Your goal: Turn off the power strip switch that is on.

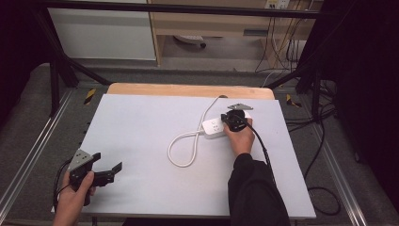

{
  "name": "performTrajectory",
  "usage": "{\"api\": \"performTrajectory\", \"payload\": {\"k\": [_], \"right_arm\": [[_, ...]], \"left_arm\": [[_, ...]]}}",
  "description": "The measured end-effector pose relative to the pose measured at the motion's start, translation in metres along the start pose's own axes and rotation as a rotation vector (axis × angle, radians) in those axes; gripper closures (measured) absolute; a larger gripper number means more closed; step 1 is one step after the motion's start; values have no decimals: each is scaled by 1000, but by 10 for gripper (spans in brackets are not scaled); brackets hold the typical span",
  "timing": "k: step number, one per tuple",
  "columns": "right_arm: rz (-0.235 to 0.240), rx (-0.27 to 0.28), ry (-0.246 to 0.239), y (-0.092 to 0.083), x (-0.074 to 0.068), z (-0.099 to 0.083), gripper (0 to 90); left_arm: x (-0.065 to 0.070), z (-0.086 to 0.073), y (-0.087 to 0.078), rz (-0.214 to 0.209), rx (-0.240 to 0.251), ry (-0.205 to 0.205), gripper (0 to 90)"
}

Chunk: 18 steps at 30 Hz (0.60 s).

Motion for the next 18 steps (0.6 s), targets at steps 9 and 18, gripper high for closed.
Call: {"api": "performTrajectory", "payload": {"k": [9, 18], "right_arm": [[-16, 17, -3, -7, -2, 4, 881], [-24, 38, -5, -18, 2, 11, 718]], "left_arm": [[-1, 1, 0, 0, 7, -6, 57], [0, 1, 0, -1, 5, -4, 56]]}}
Point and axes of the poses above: each handheld gripper's, and its own axes: y roughly forward along the jaws, z roughly out of its top, x roughly to its right, the point moved 6 cm from there along y, roughly forward along the jaws, and after that the axes turned 10 degrees about -y, right-handed, at the moved point
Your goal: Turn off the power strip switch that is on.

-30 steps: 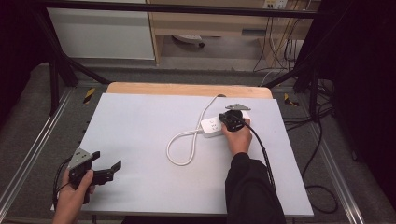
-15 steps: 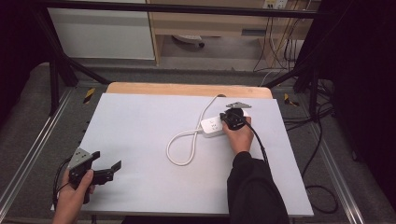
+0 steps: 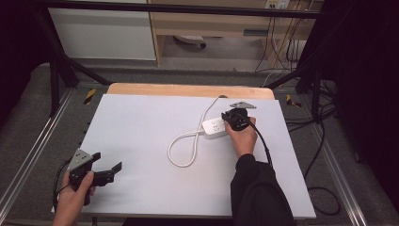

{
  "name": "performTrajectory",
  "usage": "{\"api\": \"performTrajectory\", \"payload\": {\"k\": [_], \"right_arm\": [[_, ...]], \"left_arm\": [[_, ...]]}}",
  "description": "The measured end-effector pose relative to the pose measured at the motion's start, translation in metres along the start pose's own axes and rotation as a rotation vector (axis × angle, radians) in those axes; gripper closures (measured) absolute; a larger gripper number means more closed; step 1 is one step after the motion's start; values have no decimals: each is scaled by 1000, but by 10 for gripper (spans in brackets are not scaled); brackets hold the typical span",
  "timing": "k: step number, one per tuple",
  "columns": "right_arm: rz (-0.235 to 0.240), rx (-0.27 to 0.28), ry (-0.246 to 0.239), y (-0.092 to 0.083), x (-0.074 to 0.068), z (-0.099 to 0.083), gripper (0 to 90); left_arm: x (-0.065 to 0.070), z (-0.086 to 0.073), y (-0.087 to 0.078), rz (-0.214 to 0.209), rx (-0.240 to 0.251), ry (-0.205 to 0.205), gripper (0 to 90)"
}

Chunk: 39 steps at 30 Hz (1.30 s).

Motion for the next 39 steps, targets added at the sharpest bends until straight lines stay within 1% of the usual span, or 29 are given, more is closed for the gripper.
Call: {"api": "performTrajectory", "payload": {"k": [1, 4, 5, 6, 8, 9, 11, 14, 17, 21, 31, 32, 34, 39], "right_arm": [[5, 8, 3, -1, 1, 1, 661], [-1, 29, -9, -5, 3, 5, 572], [-3, 35, 0, -6, 5, 6, 524], [-3, 37, 13, -8, 6, 7, 500], [-10, 43, 11, -11, 9, 9, 488], [-10, 44, 21, -13, 10, 10, 472], [-11, 42, 30, -17, 13, 12, 401], [8, 33, 46, -22, 15, 14, 317], [28, 26, 49, -27, 15, 15, 260], [42, 20, 54, -35, 16, 16, 217], [45, 14, 36, -56, 15, 23, 96], [48, 17, 37, -59, 15, 23, 92], [50, 24, 22, -65, 15, 25, 68], [44, 55, 21, -83, 17, 30, 47]], "left_arm": [[0, 0, 0, 0, 0, 0, 56], [0, 0, 0, 0, 0, 0, 56], [0, 0, 0, 0, 1, 0, 57], [0, 0, 0, 0, 1, -1, 57], [0, 0, 0, 1, 0, 0, 57], [0, 0, 0, 1, 1, -1, 56], [0, 0, 0, 1, 1, -2, 57], [-1, 0, 0, 1, 0, -2, 57], [0, 0, 0, 1, 0, -1, 57], [0, 0, 0, 1, 1, -1, 56], [-1, 0, -1, 5, -2, -1, 56], [-1, 0, -1, 6, -2, -1, 56], [-2, 0, -1, 7, -1, -3, 56], [-2, 1, -1, 7, 8, -9, 56]]}}
Point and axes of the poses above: each handheld gripper's, and its own axes: y roughly forward along the jaws, z roughly out of its top, x roughly to its right, the point moved 6 cm from there along y, roughly forward along the jaws, and after that the axes turned 10 degrees about -y, right-handed, at the moved point
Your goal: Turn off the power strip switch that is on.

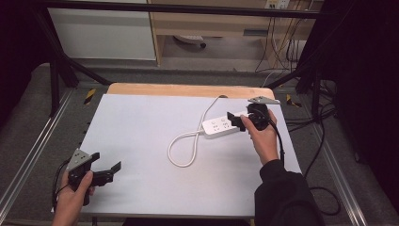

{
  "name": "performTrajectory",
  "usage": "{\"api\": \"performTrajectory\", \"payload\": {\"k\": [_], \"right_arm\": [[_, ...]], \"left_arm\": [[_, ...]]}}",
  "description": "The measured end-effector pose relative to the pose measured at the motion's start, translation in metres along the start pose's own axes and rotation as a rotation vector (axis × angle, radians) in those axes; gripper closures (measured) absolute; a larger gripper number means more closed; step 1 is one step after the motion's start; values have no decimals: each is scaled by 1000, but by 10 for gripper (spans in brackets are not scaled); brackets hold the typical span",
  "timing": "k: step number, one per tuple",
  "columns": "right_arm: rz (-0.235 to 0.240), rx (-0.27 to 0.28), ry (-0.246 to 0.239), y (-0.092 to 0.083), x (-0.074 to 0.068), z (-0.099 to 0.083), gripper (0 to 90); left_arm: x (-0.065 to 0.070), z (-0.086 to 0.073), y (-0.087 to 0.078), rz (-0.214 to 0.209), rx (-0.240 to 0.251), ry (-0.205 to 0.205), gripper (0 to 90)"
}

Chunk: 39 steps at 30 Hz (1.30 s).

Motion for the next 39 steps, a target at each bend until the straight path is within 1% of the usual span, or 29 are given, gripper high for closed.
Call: {"api": "performTrajectory", "payload": {"k": [4, 7, 11, 20, 23, 26, 31, 34, 39], "right_arm": [[6, 41, 14, -15, 0, 0, 50], [23, 58, 23, -26, -3, -4, 47], [39, 104, 50, -41, -7, -11, 46], [46, 151, 20, -73, -11, -26, 34], [31, 166, 13, -83, -10, -33, 33], [11, 185, 23, -92, -10, -42, 33], [-9, 194, 33, -103, -7, -61, 32], [-11, 196, 59, -108, -5, -72, 31], [-13, 185, 62, -113, -5, -89, 30]], "left_arm": [[-1, 0, 0, -1, 1, -4, 56], [0, 0, 0, -5, 2, -3, 56], [0, 0, 0, -4, 4, -4, 56], [0, 0, -1, -1, 4, -3, 56], [-1, 0, -1, 0, 5, -1, 56], [-1, 0, -1, 1, 6, -6, 56], [-1, 0, -1, 4, 5, -4, 56], [0, 0, -1, 3, 7, -4, 56], [0, 0, -1, 4, 7, -4, 56]]}}
Point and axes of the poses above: each handheld gripper's, and its own axes: y roughly forward along the jaws, z roughly out of its top, x roughly to its right, the point moved 6 cm from there along y, roughly forward along the jaws, and after that the axes turned 10 degrees about -y, right-handed, at the moved point
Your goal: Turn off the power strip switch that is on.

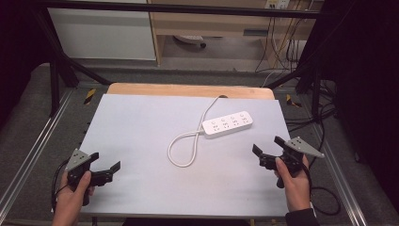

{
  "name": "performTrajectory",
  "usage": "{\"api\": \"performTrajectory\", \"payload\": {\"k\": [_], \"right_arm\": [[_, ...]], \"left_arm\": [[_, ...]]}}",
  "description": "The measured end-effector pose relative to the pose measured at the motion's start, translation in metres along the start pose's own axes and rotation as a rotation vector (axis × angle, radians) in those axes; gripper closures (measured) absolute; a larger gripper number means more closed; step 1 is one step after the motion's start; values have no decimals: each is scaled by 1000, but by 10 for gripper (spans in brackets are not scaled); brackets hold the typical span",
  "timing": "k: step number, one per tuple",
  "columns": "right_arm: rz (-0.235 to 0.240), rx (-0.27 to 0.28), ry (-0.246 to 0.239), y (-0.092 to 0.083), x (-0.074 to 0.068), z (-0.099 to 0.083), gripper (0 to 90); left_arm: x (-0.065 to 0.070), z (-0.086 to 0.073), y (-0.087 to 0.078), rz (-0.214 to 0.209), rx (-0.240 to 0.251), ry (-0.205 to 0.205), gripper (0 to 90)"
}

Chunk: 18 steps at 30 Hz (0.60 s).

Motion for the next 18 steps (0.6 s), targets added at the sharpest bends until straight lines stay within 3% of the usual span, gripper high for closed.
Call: {"api": "performTrajectory", "payload": {"k": [4, 10, 13, 16, 18], "right_arm": [[4, -37, -9, 0, -3, -17, 29], [-20, -94, -75, 11, -10, -40, 49], [-6, -134, -111, 20, -16, -49, 46], [-1, -169, -122, 27, -18, -55, 42], [-21, -190, -122, 28, -15, -57, 42]], "left_arm": [[0, 0, 0, -3, 0, 1, 56], [2, 0, 0, -5, 2, 4, 56], [2, 0, -1, -7, 0, 5, 56], [3, 0, -1, -9, 1, 8, 56], [3, 1, -1, -9, 1, 8, 56]]}}
Point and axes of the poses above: each handheld gripper's, and its own axes: y roughly forward along the jaws, z roughly out of its top, x roughly to its right, the point moved 6 cm from there along y, roughly forward along the jaws, and after that the axes turned 10 degrees about -y, right-handed, at the moved point
